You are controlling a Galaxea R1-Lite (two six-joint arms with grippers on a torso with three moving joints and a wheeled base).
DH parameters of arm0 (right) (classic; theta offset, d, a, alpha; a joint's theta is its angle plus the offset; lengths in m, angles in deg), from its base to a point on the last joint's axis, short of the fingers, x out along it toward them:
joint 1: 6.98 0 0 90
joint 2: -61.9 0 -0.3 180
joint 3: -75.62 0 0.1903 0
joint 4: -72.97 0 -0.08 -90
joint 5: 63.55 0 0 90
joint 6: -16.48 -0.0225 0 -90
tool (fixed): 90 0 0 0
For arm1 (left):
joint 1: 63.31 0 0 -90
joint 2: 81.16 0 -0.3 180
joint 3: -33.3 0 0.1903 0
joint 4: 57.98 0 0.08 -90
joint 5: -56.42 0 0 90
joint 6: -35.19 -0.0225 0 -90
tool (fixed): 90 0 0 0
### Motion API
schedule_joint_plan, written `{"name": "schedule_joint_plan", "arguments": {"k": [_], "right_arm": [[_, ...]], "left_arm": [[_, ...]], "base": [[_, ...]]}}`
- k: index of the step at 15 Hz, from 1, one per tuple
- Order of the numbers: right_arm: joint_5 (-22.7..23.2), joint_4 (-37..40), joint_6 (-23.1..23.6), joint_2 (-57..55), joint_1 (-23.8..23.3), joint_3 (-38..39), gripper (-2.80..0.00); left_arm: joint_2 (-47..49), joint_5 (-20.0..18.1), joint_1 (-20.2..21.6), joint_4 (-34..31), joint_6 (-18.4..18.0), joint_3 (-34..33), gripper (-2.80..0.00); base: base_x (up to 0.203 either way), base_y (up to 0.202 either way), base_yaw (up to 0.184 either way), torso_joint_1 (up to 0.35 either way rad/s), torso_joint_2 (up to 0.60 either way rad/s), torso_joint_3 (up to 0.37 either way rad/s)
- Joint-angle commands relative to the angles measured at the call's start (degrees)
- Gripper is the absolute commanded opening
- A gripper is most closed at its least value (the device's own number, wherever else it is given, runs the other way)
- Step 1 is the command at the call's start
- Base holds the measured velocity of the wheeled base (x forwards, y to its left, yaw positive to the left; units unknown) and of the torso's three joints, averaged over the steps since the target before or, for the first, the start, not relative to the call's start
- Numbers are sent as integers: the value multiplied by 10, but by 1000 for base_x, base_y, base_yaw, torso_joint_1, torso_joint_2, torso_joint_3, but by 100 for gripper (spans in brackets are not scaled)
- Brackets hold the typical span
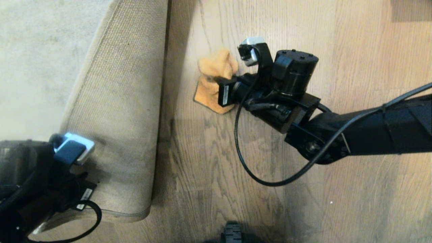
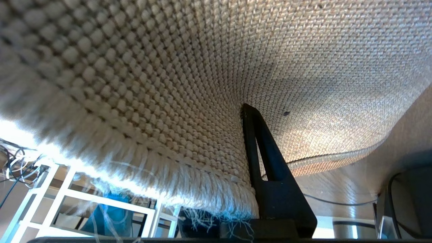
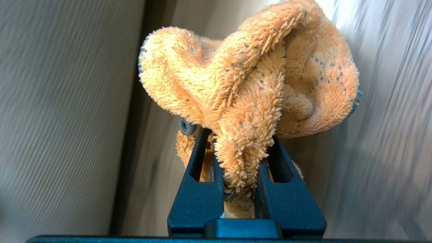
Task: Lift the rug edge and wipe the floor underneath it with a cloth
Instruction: Wipe the floor under the carpet with a rag
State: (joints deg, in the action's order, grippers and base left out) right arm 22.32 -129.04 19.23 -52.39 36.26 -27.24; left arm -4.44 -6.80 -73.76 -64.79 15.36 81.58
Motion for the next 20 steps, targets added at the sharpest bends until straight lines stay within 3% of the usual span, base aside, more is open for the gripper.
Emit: {"name": "schedule_joint_plan", "arguments": {"k": [1,5,7,11,15,20], "right_arm": [[1,-5,0,59,14,93,-280],[27,-52,-8,74,54,276,-280],[50,-93,-12,28,65,291,-280],[55,-127,-18,-75,68,201,-280],[52,-132,-55,-151,66,67,-280],[50,-97,-62,-195,32,-101,-280]], "left_arm": [[1,1,0,2,-1,0,-280],[2,1,0,2,-1,-5,-280],[2,1,-1,2,-2,-5,-280],[9,1,-5,3,-1,-5,-280],[11,1,-8,3,-1,-7,-280],[11,1,-8,3,-1,-8,-280]], "base": [[0,0,0,0,0,0],[0,0,0,0,0,0],[0,0,0,0,0,0],[0,0,0,0,0,0],[0,0,0,0,0,0],[0,0,0,0,0,0]]}}
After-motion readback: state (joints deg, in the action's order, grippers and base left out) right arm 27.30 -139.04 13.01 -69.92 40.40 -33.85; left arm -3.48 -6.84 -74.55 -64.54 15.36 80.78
